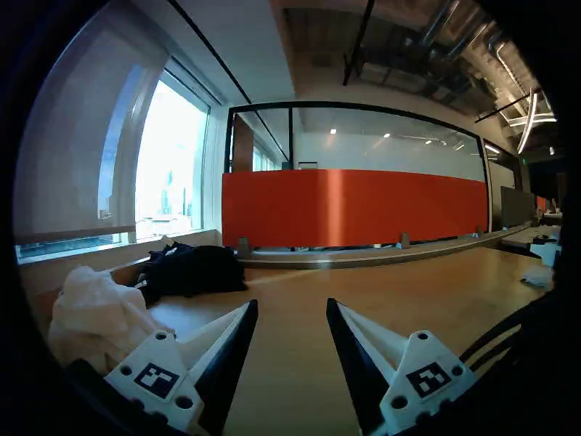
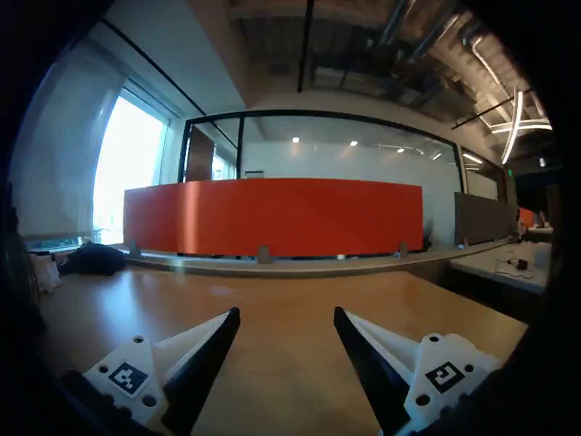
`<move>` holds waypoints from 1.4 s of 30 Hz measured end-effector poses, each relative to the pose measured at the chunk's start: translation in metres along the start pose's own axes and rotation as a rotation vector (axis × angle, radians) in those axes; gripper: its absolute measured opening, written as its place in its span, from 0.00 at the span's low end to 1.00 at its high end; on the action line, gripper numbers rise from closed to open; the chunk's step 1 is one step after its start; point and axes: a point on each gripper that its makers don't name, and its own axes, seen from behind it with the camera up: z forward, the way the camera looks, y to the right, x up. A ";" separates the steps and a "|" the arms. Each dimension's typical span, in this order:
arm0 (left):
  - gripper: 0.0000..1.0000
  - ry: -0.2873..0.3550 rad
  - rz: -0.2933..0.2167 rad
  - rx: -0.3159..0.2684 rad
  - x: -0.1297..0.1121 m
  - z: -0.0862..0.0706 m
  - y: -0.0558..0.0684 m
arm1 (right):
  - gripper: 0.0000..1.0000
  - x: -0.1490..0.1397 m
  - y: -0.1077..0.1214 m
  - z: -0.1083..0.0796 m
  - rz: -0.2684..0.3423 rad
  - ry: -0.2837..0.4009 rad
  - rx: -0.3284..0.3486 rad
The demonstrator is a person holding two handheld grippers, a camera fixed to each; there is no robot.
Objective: Fold towel
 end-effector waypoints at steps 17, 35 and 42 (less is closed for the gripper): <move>0.69 -0.001 0.001 0.000 0.002 -0.001 0.000 | 1.00 0.000 0.000 0.000 0.000 0.000 0.000; 0.69 -0.003 0.001 0.000 0.008 -0.003 -0.002 | 1.00 0.000 0.000 0.000 0.000 0.000 0.000; 0.69 -0.003 0.001 -0.001 0.010 -0.003 -0.003 | 1.00 0.000 0.000 0.000 0.000 0.000 0.000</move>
